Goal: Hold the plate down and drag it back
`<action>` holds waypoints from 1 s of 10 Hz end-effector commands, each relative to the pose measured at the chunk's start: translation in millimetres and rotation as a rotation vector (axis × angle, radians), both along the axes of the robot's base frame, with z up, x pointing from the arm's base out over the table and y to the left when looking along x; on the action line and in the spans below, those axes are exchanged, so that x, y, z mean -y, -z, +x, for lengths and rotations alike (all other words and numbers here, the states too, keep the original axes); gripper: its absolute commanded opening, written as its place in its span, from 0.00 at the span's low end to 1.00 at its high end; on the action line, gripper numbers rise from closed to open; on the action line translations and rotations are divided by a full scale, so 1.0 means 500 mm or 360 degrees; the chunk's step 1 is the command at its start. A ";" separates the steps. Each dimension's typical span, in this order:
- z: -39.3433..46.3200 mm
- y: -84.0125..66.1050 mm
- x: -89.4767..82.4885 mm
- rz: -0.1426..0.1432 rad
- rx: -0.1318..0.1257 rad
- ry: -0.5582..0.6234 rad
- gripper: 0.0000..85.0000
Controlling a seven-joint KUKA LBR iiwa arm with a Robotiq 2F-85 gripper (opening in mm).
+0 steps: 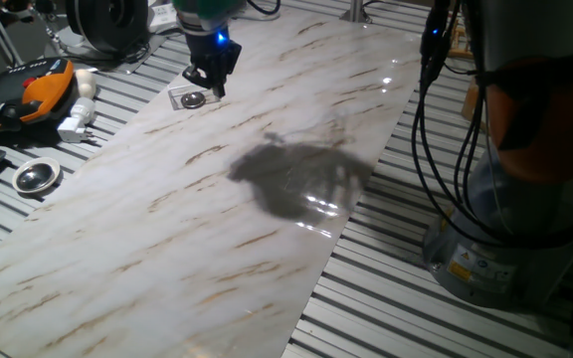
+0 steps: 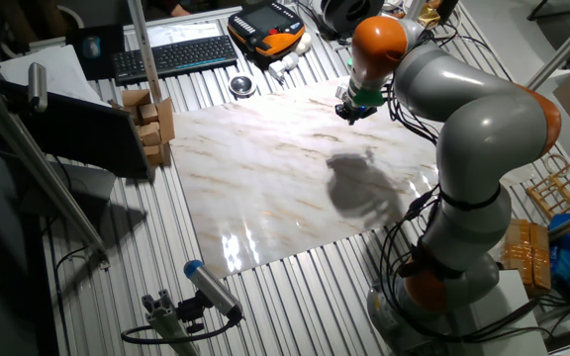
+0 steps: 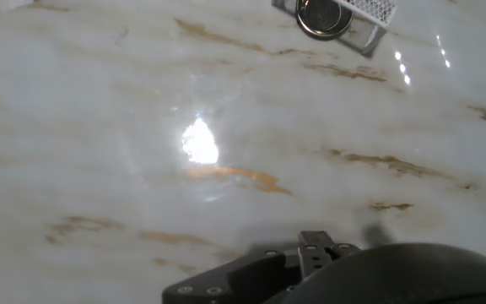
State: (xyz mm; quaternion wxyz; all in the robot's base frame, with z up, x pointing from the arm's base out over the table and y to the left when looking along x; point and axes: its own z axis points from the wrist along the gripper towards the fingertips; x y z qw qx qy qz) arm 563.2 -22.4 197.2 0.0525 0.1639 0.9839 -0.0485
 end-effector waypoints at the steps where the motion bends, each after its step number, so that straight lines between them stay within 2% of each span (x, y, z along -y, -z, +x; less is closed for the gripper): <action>1: 0.007 -0.002 0.000 0.0006 -0.0009 0.0019 0.00; 4: 0.023 0.011 0.007 0.0027 -0.0004 0.0001 0.00; 6: 0.026 0.010 0.009 0.0084 -0.0030 -0.0048 0.00; 7: 0.026 0.012 0.009 0.0097 -0.0029 -0.0034 0.00; 8: 0.028 0.012 0.013 0.0075 -0.0025 -0.0009 0.00; 9: 0.030 0.009 0.019 0.0081 -0.0026 0.0005 0.00; 10: 0.032 0.007 0.023 0.0108 -0.0037 0.0016 0.00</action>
